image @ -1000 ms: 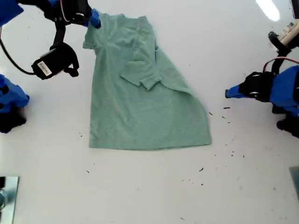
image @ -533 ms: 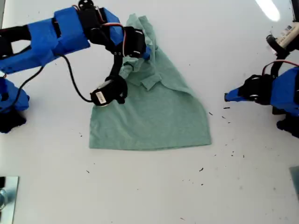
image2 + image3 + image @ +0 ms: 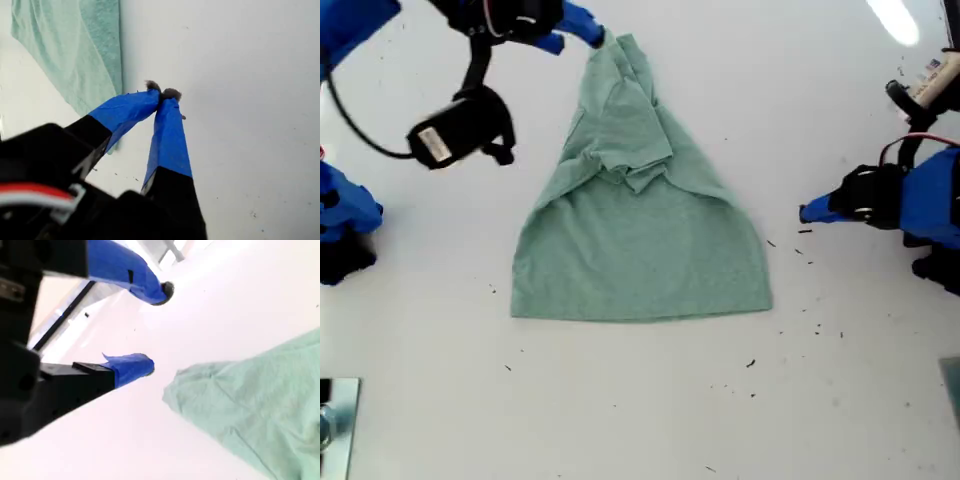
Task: Fold t shirt
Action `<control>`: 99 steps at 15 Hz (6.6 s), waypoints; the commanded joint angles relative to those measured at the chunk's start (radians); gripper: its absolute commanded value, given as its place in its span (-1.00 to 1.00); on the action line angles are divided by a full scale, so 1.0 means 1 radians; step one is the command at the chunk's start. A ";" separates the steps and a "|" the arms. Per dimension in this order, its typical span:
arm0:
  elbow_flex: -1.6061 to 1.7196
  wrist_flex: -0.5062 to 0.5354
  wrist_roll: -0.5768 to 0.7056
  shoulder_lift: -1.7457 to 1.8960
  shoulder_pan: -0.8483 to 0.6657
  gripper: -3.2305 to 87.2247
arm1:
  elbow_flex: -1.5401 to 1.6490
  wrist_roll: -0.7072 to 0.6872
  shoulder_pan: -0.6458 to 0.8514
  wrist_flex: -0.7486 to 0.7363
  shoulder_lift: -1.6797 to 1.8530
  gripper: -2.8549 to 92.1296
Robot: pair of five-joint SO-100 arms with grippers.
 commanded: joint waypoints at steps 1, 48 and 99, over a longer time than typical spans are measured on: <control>0.634 -0.198 -0.038 0.551 0.051 -0.73 | 0.063 -0.005 0.000 -0.009 0.012 -0.91; 1.729 -0.336 -0.472 1.551 0.330 -0.93 | -1.744 -0.360 -0.304 0.385 -1.756 -0.94; 0.420 -0.301 -0.670 -0.275 0.782 -0.93 | -0.028 -0.565 0.098 -0.160 -0.302 -0.88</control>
